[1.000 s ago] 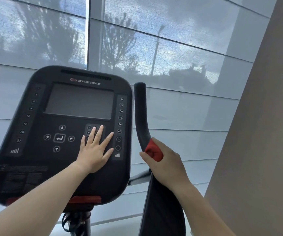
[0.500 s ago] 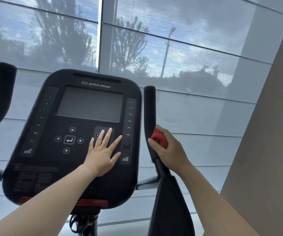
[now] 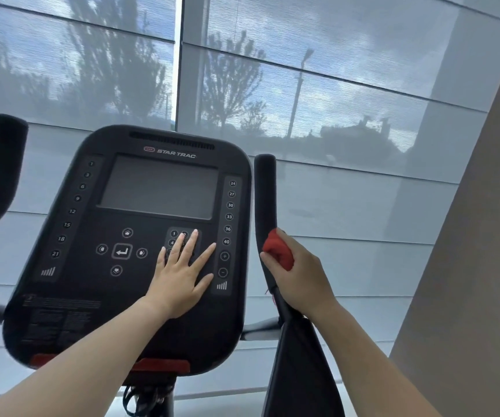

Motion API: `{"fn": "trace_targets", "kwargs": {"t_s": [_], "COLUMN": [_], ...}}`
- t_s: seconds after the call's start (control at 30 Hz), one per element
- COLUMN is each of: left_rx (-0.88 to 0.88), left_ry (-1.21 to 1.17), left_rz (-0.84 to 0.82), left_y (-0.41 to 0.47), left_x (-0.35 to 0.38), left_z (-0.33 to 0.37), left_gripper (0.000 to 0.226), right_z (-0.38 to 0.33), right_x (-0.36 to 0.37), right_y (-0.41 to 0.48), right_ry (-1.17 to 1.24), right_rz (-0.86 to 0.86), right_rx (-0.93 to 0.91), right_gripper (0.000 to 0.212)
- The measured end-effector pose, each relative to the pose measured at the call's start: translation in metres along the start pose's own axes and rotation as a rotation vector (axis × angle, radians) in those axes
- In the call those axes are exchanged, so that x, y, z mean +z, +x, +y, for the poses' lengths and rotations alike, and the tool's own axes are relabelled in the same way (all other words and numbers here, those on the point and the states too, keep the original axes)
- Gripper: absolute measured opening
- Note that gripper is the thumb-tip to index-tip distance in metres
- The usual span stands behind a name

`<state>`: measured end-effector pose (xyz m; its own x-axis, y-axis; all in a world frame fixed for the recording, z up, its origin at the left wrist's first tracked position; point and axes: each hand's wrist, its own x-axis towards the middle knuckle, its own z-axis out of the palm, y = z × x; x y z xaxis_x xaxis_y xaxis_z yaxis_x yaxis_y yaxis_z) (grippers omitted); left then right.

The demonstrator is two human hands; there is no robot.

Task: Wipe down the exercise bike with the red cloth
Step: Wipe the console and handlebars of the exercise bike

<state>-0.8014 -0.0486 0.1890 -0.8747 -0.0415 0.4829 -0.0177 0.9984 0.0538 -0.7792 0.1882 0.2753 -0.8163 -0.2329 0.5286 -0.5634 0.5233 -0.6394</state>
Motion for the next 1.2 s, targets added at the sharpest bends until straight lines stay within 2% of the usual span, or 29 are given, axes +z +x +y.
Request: {"fn": "trace_targets", "kwargs": {"t_s": [0.2, 0.3, 0.47, 0.63, 0.83, 1.0, 1.1, 1.2], "left_rx": [0.003, 0.001, -0.004, 0.010, 0.021, 0.014, 0.002, 0.002], "left_ry": [-0.017, -0.009, -0.003, 0.001, -0.004, -0.012, -0.022, -0.023], "left_rz": [0.004, -0.011, -0.034, -0.058, -0.059, -0.049, -0.034, -0.035], "left_y": [0.000, 0.000, 0.000, -0.001, -0.001, 0.001, 0.001, 0.002], "left_x": [0.001, -0.001, -0.003, -0.010, -0.015, -0.011, -0.007, -0.006], "left_z": [0.000, 0.000, 0.001, 0.000, -0.004, -0.004, -0.003, -0.002], "left_gripper": [0.061, 0.060, 0.059, 0.057, 0.055, 0.055, 0.056, 0.056], "right_z": [0.008, 0.004, 0.008, -0.021, -0.044, -0.022, -0.001, 0.002], "right_x": [-0.007, -0.004, -0.021, -0.029, -0.019, 0.002, -0.001, -0.006], "right_y": [-0.009, -0.004, -0.008, 0.039, 0.096, 0.078, 0.056, 0.052], "right_ry": [0.083, 0.120, 0.118, 0.248, 0.223, 0.181, 0.154, 0.221], "right_rz": [-0.018, 0.009, -0.088, 0.171, 0.210, 0.138, 0.044, 0.057], "right_rx": [0.045, 0.062, 0.068, -0.019, -0.061, 0.004, 0.032, 0.023], "right_gripper": [0.041, 0.045, 0.039, 0.039, 0.030, 0.061, 0.061, 0.059]}}
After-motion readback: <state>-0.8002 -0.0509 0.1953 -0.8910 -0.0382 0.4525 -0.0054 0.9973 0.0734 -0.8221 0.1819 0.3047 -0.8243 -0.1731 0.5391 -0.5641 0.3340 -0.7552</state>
